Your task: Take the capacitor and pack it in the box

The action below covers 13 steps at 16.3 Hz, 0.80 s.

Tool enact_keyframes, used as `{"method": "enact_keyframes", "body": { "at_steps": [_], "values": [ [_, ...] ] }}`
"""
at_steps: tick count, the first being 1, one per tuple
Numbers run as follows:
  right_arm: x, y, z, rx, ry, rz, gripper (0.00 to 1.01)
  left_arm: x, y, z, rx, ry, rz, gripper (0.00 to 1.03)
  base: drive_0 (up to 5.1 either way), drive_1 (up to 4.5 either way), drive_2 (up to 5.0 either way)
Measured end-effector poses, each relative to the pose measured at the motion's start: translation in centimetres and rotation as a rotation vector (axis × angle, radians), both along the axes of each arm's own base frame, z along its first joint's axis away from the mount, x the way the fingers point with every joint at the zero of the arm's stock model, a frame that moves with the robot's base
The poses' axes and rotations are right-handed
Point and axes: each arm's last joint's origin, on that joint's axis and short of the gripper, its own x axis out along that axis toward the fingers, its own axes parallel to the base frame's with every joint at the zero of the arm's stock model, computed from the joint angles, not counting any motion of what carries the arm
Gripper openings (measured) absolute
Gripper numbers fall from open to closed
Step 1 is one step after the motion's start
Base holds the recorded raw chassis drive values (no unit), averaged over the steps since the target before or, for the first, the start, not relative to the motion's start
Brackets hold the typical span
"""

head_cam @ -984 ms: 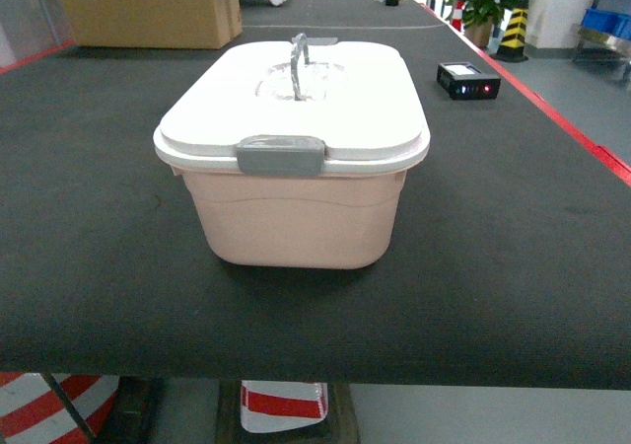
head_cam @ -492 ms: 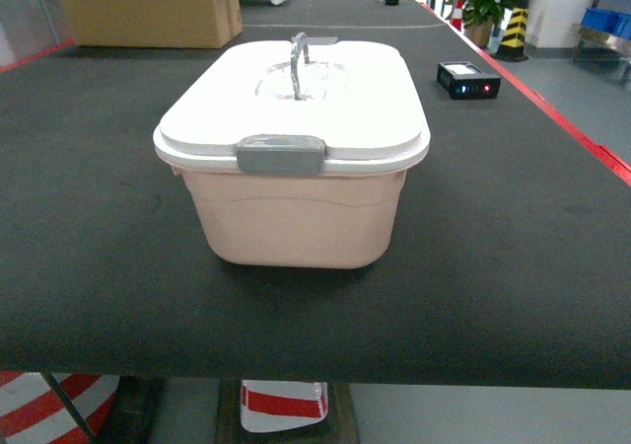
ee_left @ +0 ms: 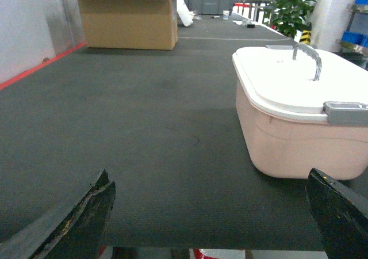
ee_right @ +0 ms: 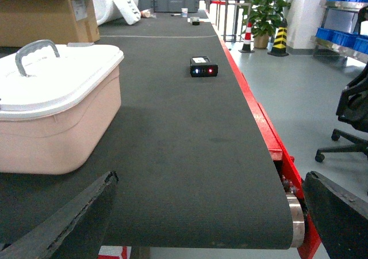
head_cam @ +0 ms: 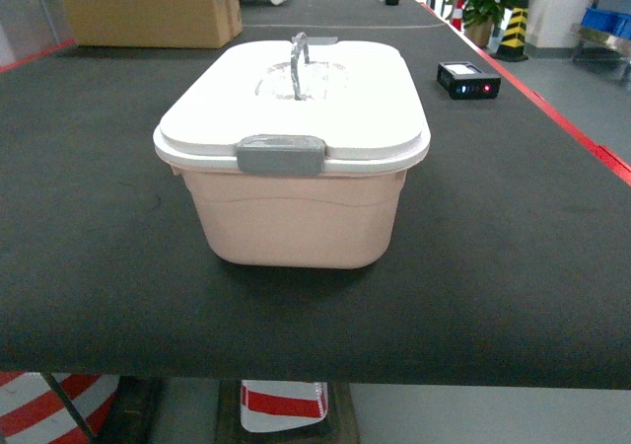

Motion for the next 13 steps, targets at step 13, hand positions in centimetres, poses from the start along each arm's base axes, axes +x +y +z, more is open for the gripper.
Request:
{"method": "enact_keyframes", "body": {
  "at_steps": [13],
  "values": [
    [0.00, 0.00, -0.01, 0.000, 0.000, 0.000, 0.98, 0.00, 0.00, 0.00, 0.000, 0.000, 0.000, 0.98, 0.0, 0.00, 0.0]
  ]
}}
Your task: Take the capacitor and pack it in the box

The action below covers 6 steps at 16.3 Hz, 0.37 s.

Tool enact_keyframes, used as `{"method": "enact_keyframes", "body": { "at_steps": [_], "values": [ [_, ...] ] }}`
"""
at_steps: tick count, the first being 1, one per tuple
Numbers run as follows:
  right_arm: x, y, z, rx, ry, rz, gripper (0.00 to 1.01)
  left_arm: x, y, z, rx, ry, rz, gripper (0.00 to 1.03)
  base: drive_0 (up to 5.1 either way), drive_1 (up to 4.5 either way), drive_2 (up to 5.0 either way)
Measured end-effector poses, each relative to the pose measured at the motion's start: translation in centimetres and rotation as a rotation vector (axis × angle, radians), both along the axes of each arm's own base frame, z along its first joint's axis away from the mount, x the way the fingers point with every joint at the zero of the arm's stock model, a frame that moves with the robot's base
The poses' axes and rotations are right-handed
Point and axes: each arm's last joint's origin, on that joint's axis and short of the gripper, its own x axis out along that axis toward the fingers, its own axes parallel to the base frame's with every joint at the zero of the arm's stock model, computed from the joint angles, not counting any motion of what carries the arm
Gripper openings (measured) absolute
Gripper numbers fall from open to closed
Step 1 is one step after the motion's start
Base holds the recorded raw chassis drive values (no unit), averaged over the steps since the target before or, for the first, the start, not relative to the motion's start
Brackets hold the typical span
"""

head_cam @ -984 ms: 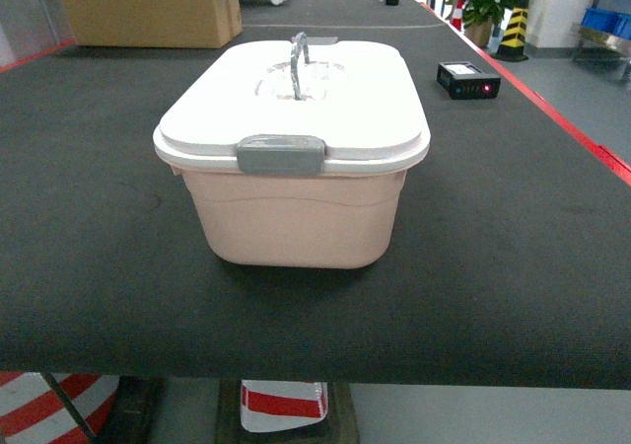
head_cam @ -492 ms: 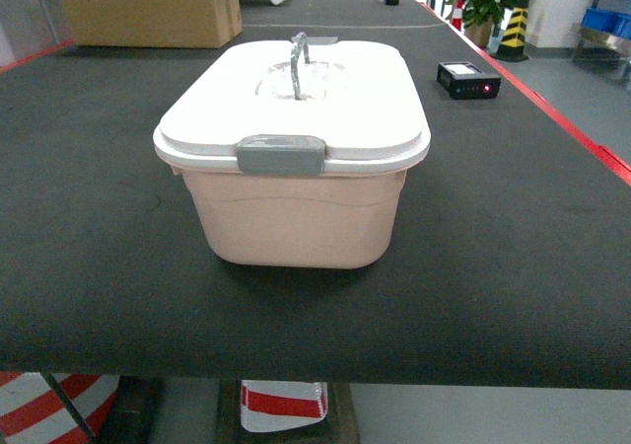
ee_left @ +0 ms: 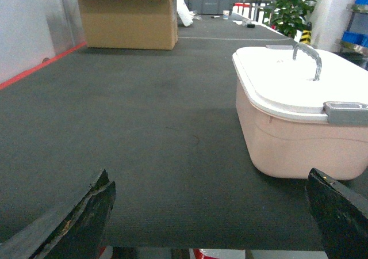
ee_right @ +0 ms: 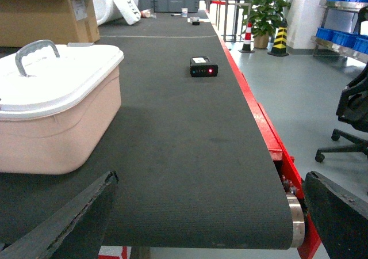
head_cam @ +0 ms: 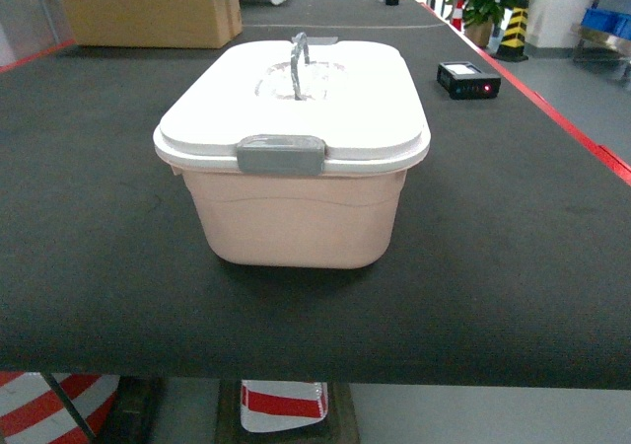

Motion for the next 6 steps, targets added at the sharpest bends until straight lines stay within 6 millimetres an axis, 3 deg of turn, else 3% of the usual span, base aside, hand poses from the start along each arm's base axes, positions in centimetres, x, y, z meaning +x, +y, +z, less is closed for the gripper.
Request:
{"method": "enact_keyframes", "body": {
  "at_steps": [6],
  "values": [
    [0.00, 0.00, 0.02, 0.000, -0.001, 0.000, 0.98, 0.00, 0.00, 0.00, 0.000, 0.000, 0.000, 0.98, 0.0, 0.00, 0.0]
  ]
}}
